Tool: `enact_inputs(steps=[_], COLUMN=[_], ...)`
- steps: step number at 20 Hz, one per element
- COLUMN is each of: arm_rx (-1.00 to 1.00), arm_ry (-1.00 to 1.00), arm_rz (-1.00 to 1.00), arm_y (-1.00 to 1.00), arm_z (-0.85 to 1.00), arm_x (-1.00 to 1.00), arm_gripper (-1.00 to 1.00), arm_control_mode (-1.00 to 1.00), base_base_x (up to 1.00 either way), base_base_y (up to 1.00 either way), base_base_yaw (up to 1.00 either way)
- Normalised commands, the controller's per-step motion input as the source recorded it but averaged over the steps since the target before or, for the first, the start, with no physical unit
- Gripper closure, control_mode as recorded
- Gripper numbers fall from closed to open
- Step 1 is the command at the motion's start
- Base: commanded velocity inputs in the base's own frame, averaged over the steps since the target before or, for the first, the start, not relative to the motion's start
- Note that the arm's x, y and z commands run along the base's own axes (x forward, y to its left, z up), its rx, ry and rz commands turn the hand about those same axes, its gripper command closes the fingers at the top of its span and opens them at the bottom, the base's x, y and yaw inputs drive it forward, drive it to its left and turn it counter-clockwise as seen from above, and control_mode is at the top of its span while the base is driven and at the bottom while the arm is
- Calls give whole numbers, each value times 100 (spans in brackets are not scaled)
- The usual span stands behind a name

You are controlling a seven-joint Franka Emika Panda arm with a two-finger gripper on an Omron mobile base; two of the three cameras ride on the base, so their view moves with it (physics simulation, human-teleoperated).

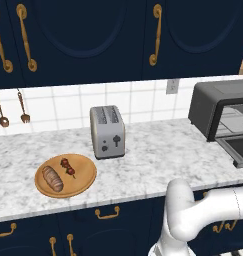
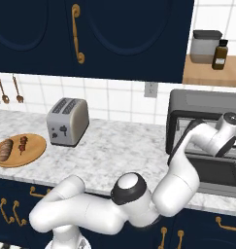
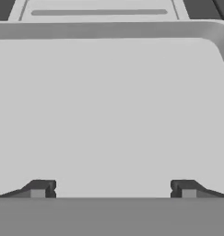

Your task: Pick up the kebab skewer and baguette bread, and place them inside the toaster oven. Close the toaster oven door and start by setting the timer.

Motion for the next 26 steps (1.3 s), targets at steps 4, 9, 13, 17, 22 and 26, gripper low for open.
enact_inputs(steps=[4, 9, 13, 17, 22, 26], arm_rx=[0, 3, 3, 0, 0, 0], arm_ry=[4, 2, 0, -10, -14, -2], arm_rz=[0, 0, 0, 0, 0, 0], arm_y=[-23, -16, 0, 0, 6, 51], arm_z=[-6, 21, 28, 16, 22, 19], arm_x=[-65, -63, -62, -89, -80, -53], arm_gripper=[-100, -100, -100, -100, -100, -100], arm_control_mode=[-100, -100, -100, -100, -100, -100], base_base_x=[0, 0, 0, 0, 0, 0], base_base_y=[0, 0, 0, 0, 0, 0], base_base_yaw=[0, 0, 0, 0, 0, 0])
